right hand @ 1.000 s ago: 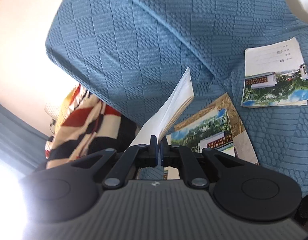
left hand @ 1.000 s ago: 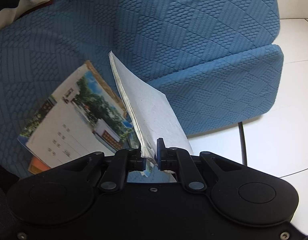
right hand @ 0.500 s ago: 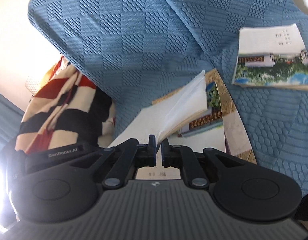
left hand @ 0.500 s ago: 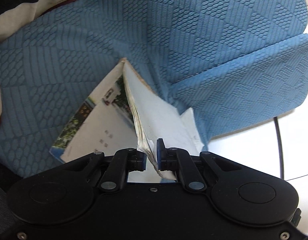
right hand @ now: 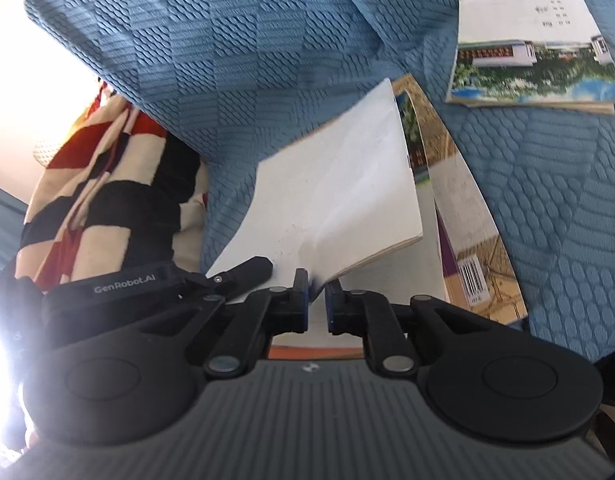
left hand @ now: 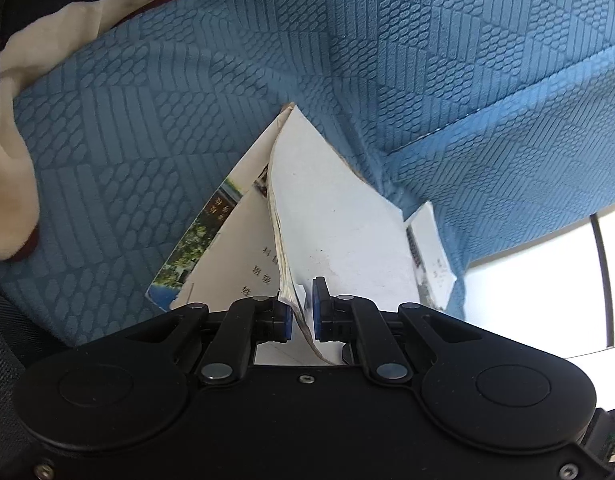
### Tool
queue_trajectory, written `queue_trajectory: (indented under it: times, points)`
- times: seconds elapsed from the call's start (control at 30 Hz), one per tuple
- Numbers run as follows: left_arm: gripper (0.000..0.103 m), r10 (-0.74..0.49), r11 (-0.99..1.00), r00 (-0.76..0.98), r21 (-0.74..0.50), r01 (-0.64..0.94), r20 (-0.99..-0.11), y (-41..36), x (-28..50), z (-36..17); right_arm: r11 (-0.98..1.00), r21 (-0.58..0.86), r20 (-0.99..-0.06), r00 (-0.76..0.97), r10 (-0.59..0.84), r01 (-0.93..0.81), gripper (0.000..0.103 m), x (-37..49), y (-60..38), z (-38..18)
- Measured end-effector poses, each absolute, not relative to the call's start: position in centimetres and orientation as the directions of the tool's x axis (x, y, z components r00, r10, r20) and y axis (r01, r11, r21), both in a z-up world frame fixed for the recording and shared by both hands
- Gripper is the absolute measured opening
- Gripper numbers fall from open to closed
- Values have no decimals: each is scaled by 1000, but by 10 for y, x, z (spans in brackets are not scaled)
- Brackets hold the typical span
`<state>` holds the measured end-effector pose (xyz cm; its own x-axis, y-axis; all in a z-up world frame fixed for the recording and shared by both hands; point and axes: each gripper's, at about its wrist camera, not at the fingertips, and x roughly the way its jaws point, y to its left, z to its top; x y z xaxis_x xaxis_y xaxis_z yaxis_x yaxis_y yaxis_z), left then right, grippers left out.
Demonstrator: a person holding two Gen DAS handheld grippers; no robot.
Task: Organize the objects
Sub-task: 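Lower the sheet and booklet onto the book stack and open both grippers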
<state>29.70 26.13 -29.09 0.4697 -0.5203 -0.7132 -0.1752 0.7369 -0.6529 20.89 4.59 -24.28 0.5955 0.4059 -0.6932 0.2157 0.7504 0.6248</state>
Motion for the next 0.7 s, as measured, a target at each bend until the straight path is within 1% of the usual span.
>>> queue_trajectory:
  times: [0.17,0.23,0.27,0.3,0.33,0.4,0.47,0.53,0.57,0.6,0.67,0.7]
  points:
    - [8,-503,757,463,-630,-171,-730,258,296,-295,757,610,-713,579,395,233,14,207,49,-247]
    - [17,-499,761,474,-628,-160,-725,258,294,-294,772,596,-718,577,388,223,17,206,51,-246]
    - [19,-492,768,480,-621,-154,-727,258,293,-294,774,595,-719,575,392,216,18,204,51,-244]
    - [26,-482,777,482,-611,-151,-732,258,292,-292,775,596,-720,568,400,209,19,203,50,-243]
    - [39,-472,785,483,-601,-149,-737,258,292,-290,778,595,-723,557,407,203,20,202,50,-241]
    - [55,-448,801,504,-582,-140,-738,261,289,-285,793,579,-740,530,414,189,20,199,50,-236]
    - [61,-420,821,522,-556,-130,-742,264,288,-277,816,554,-755,511,410,165,21,195,52,-231]
    - [74,-405,828,544,-547,-123,-735,268,287,-271,835,530,-770,496,402,147,30,192,53,-226]
    - [77,-396,830,559,-544,-120,-728,271,286,-269,842,521,-775,491,397,142,41,190,52,-224]
    - [82,-387,834,572,-539,-117,-723,273,285,-266,844,518,-776,492,395,139,53,188,51,-222]
    - [82,-371,846,585,-522,-107,-721,275,287,-264,849,511,-775,500,387,135,65,185,48,-218]
    - [82,-362,851,587,-513,-108,-724,276,289,-263,854,503,-774,507,378,132,65,185,47,-217]
